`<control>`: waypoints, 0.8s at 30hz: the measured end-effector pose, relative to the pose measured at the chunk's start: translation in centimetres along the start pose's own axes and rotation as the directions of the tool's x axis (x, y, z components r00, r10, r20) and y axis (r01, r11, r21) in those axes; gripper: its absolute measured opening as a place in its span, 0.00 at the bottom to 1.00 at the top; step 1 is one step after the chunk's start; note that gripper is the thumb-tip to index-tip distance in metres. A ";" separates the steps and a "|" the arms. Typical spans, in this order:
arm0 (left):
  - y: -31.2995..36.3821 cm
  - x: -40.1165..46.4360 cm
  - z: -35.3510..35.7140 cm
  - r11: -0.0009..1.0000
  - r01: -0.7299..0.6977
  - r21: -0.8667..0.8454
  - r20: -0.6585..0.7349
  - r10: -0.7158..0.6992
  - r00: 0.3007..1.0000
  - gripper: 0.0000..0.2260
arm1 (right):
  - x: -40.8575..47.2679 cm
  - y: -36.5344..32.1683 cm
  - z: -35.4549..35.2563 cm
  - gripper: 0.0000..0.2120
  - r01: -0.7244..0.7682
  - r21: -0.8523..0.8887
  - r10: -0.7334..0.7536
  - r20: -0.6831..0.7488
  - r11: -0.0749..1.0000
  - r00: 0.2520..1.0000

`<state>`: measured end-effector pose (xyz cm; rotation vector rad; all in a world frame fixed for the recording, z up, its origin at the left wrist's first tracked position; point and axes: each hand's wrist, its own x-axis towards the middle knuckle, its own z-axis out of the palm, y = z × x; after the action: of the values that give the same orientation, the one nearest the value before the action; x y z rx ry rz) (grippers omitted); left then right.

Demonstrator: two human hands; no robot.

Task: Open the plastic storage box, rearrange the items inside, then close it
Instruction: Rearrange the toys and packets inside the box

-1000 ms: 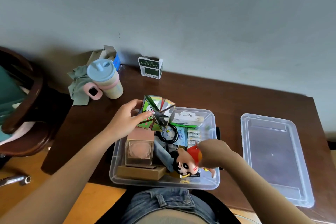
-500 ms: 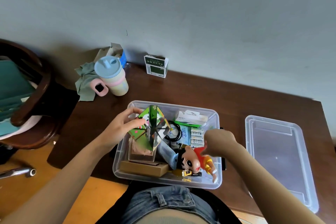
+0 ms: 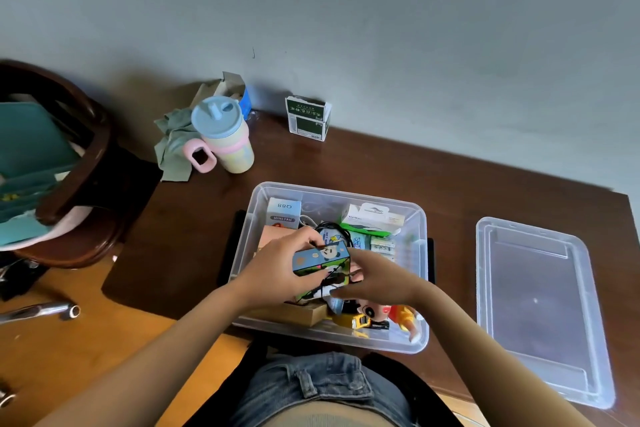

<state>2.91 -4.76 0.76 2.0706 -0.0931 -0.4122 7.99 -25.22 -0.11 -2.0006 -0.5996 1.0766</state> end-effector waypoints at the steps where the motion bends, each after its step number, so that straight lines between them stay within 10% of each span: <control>1: 0.0 0.1 0.1 1.000 -0.015 0.015 0.011 0.015 1.000 0.14 | 0.1 0.0 0.1 0.15 0.017 0.046 -0.015 -0.050 0.999 0.999; 6: 0.0 0.2 -0.1 0.999 -0.037 -0.011 0.086 0.038 0.996 0.12 | -0.8 0.9 0.0 0.18 0.020 -0.018 -0.021 -0.087 1.000 0.996; 10: -1.0 1.9 -2.5 0.959 0.014 0.282 -0.215 0.049 0.975 0.11 | -1.6 1.6 -0.2 0.23 -0.041 -0.141 0.034 -0.050 0.989 0.998; 13: -1.6 4.7 -3.2 0.695 0.257 0.672 -0.329 -0.030 0.944 0.14 | -1.8 1.4 -0.2 0.20 -0.029 -0.049 0.033 0.098 0.998 0.995; 19: -1.3 9.1 -0.8 0.356 0.408 0.841 -0.301 -0.320 0.898 0.31 | -1.6 1.2 -0.8 0.14 -0.064 0.068 0.064 0.006 0.996 0.998; 24: -2.2 8.2 -0.7 0.425 0.395 0.815 -0.351 -0.181 0.919 0.26 | -1.6 2.2 -0.8 0.10 -0.118 0.067 0.126 -0.145 0.991 0.981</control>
<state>10.64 -5.01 -2.85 3.2018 0.2587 -0.3813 7.89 -27.96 -0.78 -2.0673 -0.3675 0.9933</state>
